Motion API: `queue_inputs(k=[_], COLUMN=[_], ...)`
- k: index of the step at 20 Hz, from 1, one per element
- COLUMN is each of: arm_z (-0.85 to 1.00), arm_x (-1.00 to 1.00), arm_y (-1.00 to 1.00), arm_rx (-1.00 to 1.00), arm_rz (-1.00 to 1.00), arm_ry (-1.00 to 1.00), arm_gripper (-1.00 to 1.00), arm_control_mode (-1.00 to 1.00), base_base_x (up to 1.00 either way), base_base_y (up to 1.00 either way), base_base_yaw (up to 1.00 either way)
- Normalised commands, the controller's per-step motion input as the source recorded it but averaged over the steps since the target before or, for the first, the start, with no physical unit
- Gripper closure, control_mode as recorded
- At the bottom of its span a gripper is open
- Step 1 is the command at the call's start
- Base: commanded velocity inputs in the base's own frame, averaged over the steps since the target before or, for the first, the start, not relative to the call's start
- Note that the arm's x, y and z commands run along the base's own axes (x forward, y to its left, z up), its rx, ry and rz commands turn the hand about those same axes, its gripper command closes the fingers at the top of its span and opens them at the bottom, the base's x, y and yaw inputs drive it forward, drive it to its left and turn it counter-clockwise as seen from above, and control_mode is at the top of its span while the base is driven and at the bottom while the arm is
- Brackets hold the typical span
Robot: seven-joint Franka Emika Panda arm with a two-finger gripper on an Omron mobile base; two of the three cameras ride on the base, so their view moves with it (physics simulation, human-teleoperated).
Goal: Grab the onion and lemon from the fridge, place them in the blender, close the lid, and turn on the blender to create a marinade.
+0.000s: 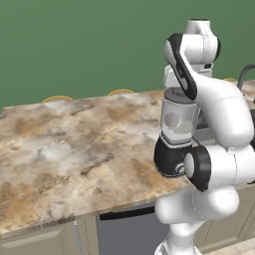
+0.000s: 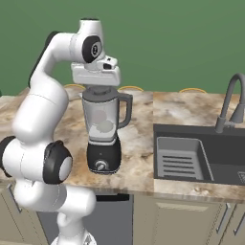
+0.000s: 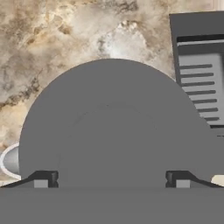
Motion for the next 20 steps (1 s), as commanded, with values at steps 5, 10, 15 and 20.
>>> queue_inputs(k=[5,10,15,20], arm_z=[0.18,0.31,0.32,0.06], arm_x=[-0.31,-0.61,-0.89,-1.00], arm_y=[0.00,0.00,0.00,0.00], arm_rx=[0.00,0.00,0.00,0.00], arm_rz=[0.00,0.00,0.00,0.00], arm_ry=[-0.13,-0.22,-0.24,-0.18], arm_gripper=[-1.00,-1.00,-1.00,-1.00], arm_control_mode=[-1.00,-1.00,-1.00,-1.00], base_base_x=[0.00,0.00,0.00,0.00], base_base_y=[0.00,0.00,0.00,0.00], base_base_yaw=[0.00,0.00,0.00,0.00])
